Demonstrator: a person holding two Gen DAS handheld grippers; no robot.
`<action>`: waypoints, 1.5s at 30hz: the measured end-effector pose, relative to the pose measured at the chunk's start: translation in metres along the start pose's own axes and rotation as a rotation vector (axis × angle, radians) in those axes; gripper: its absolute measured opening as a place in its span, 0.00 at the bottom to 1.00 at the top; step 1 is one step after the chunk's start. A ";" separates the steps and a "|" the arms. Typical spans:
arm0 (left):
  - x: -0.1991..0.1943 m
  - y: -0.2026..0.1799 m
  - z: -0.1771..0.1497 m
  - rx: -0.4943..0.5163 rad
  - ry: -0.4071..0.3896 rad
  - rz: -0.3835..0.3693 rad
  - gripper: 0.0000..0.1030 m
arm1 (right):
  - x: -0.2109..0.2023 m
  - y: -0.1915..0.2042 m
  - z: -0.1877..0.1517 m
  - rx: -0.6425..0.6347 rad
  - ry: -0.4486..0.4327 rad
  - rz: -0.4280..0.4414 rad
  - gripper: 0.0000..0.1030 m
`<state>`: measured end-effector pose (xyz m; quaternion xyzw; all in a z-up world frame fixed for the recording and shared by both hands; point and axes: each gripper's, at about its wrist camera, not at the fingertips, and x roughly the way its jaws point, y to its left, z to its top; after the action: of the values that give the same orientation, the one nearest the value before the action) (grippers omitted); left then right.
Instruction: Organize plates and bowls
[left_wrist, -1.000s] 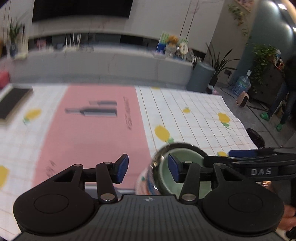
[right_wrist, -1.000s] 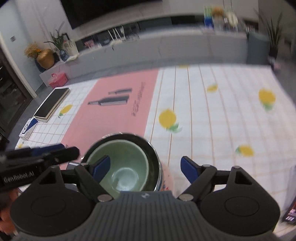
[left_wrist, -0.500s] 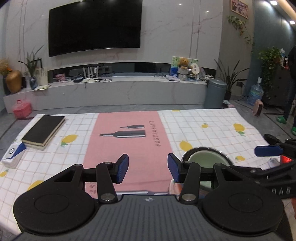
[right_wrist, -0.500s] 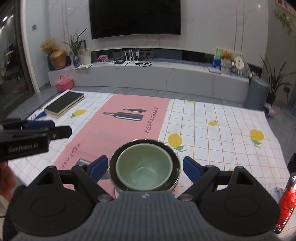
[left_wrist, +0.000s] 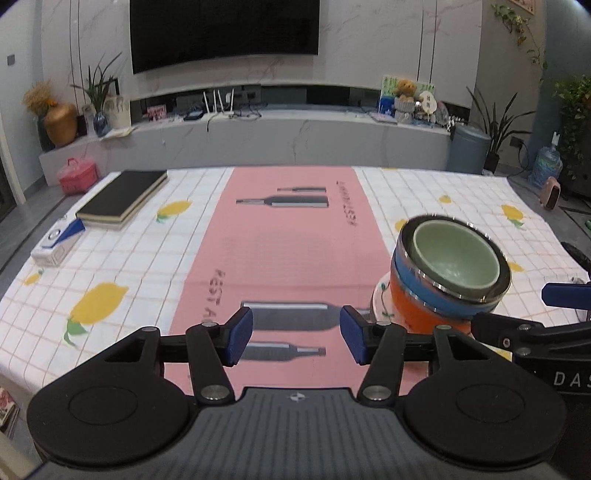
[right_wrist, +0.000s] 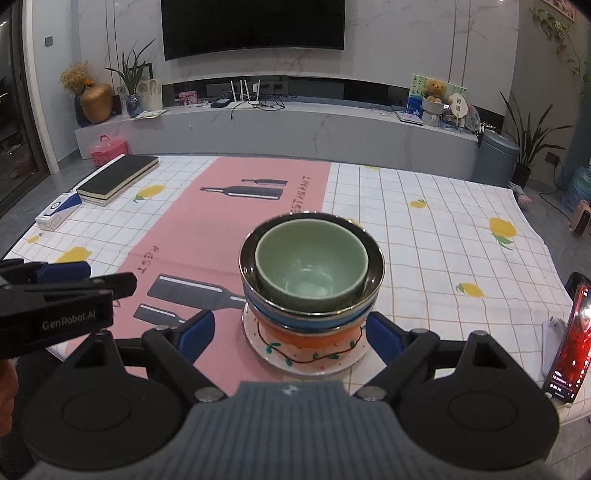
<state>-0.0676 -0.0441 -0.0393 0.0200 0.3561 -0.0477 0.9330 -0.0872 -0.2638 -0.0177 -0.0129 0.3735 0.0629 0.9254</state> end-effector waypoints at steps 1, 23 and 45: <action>0.000 0.000 -0.002 -0.003 0.008 0.003 0.62 | 0.001 0.001 -0.001 0.000 0.004 0.001 0.85; 0.009 -0.007 -0.009 0.017 0.083 0.013 0.69 | 0.007 -0.003 -0.008 0.030 0.058 -0.011 0.85; 0.010 -0.007 -0.009 0.019 0.089 0.011 0.69 | 0.010 -0.003 -0.008 0.036 0.070 -0.038 0.85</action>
<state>-0.0668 -0.0511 -0.0533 0.0328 0.3968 -0.0449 0.9162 -0.0854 -0.2659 -0.0311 -0.0056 0.4063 0.0382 0.9129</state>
